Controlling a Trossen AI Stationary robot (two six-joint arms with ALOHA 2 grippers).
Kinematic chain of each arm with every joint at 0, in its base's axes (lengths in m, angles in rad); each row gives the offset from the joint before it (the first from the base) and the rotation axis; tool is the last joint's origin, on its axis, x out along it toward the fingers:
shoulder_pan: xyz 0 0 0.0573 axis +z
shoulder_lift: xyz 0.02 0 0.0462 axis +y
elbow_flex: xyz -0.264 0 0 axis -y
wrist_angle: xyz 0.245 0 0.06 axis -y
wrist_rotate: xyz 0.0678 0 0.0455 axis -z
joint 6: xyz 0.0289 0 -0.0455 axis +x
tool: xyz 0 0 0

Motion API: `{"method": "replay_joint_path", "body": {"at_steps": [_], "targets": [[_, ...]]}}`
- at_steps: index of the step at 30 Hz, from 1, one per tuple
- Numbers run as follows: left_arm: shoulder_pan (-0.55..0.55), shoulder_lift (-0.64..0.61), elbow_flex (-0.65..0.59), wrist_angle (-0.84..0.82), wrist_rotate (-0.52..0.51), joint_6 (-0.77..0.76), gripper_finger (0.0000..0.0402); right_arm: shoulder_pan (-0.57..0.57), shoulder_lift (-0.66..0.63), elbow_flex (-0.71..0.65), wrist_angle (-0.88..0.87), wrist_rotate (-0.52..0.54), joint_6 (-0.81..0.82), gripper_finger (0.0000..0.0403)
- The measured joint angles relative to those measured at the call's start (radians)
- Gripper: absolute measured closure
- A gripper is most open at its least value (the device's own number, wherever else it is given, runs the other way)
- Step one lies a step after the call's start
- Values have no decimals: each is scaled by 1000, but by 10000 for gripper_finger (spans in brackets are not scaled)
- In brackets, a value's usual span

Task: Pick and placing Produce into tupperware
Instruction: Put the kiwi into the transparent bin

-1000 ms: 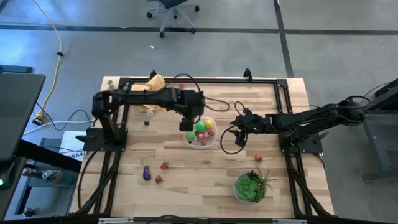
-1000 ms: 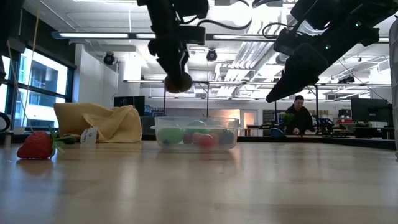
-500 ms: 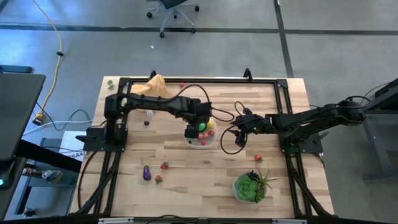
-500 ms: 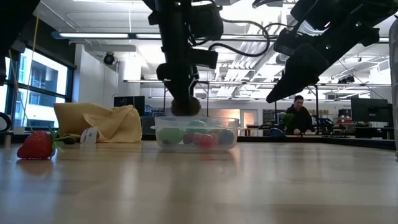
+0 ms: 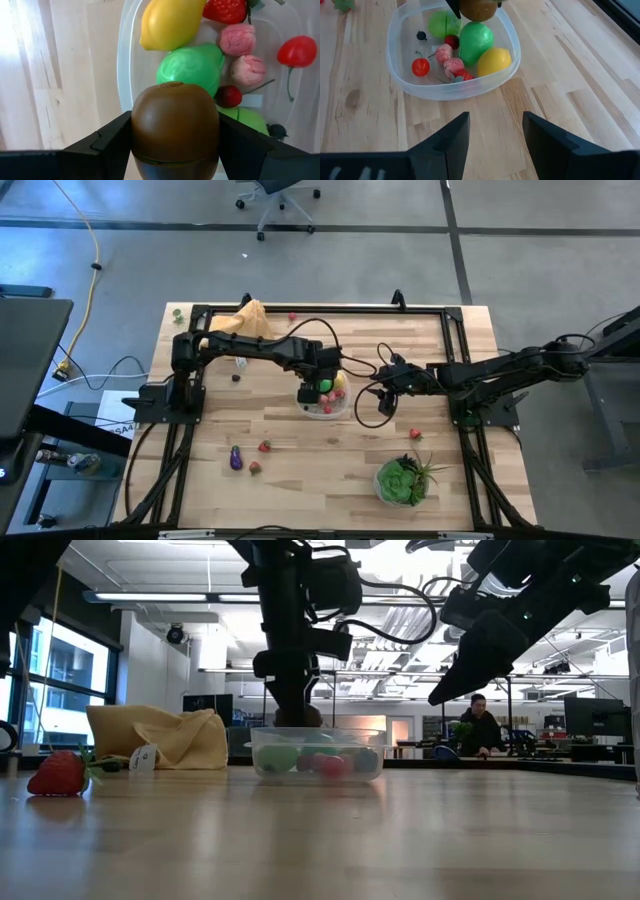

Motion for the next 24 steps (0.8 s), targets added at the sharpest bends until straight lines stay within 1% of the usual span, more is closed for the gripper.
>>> {"method": "replay_joint_path", "body": {"at_steps": [7,16,19,24], "targets": [[0,37,0,0,16,-17,165,0,0,0,0,0,0,227],[0,38,0,6,16,-16,164,0,0,0,0,0,0,227],[1,37,0,6,16,-16,153,0,0,0,0,0,0,227],[1,37,0,-4,16,-2,119,0,0,0,0,0,0,227]]}}
